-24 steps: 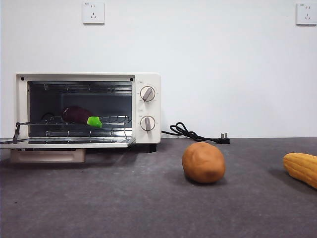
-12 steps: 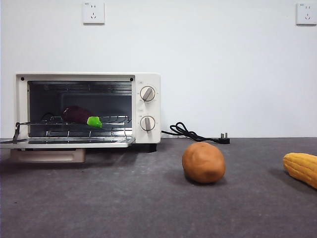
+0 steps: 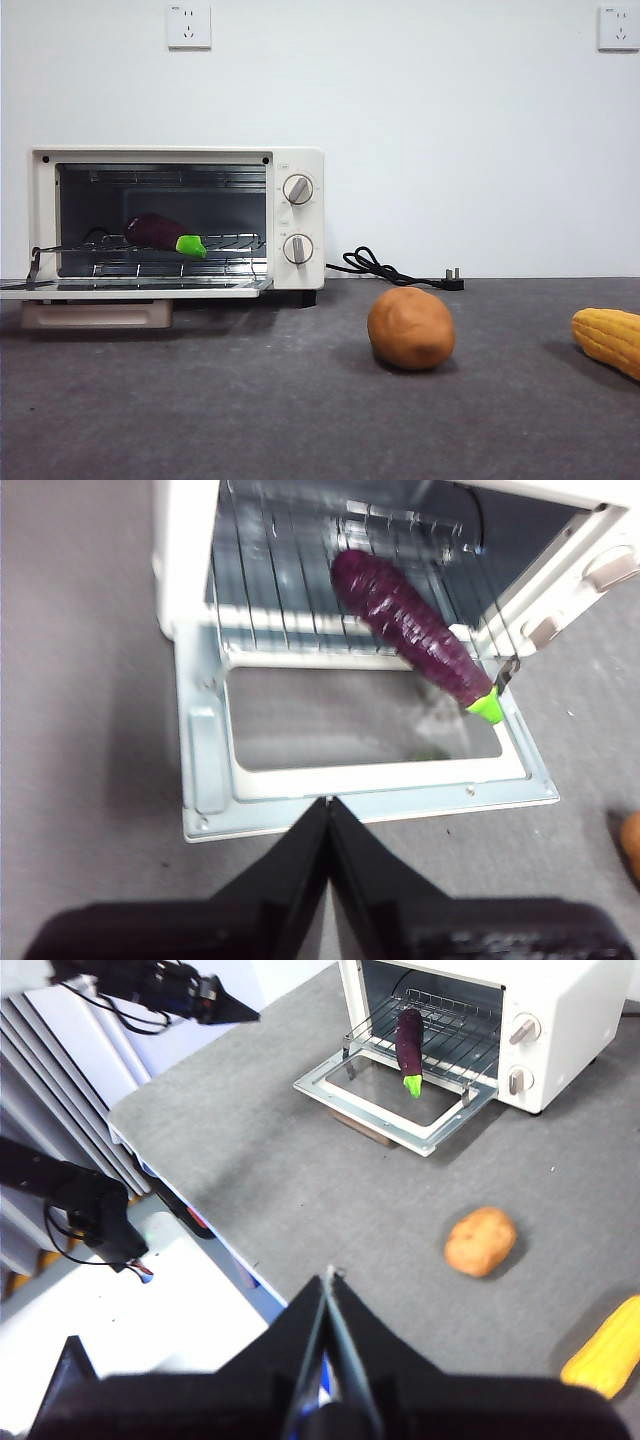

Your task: Take the eggplant from the table,put the eggplant in the oven

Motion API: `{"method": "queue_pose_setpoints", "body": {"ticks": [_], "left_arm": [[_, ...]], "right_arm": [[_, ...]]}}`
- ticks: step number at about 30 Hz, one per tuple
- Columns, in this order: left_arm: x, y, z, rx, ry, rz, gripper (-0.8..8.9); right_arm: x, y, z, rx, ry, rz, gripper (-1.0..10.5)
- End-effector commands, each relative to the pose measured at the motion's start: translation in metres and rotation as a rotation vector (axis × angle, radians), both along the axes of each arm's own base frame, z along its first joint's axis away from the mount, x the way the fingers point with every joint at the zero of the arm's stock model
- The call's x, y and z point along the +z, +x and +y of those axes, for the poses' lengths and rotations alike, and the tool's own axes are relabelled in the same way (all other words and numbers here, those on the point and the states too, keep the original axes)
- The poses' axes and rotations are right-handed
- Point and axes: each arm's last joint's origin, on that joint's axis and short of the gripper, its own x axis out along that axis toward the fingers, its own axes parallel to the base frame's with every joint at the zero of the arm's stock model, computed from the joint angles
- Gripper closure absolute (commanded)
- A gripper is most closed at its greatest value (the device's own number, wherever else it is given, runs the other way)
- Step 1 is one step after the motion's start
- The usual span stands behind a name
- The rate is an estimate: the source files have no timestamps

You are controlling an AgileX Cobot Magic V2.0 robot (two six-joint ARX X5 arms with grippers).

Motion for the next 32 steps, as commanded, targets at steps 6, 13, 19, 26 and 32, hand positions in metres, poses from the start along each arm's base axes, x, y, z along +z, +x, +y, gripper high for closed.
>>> {"method": "queue_pose_setpoints", "body": {"ticks": [6, 13, 19, 26, 32], "left_arm": [[-0.048, 0.023, 0.036, 0.019, -0.109, 0.125, 8.22], [-0.079, 0.039, 0.058, 0.031, -0.166, 0.13, 8.22], [-0.114, 0.056, 0.067, 0.01, -0.218, 0.151, 8.22], [-0.151, 0.069, 0.074, 0.001, -0.262, 0.18, 8.22], [-0.166, 0.076, 0.074, -0.006, -0.274, 0.178, 8.22]], "right_arm": [[-0.016, -0.014, -0.013, -0.039, 0.047, 0.061, 9.6], [-0.023, -0.01, -0.008, -0.061, 0.046, 0.123, 9.6], [-0.027, -0.007, -0.006, -0.078, 0.05, 0.157, 9.6], [-0.027, -0.007, -0.006, -0.1, 0.071, 0.188, 9.6], [-0.027, -0.006, -0.007, -0.136, 0.065, 0.18, 9.6]]}}
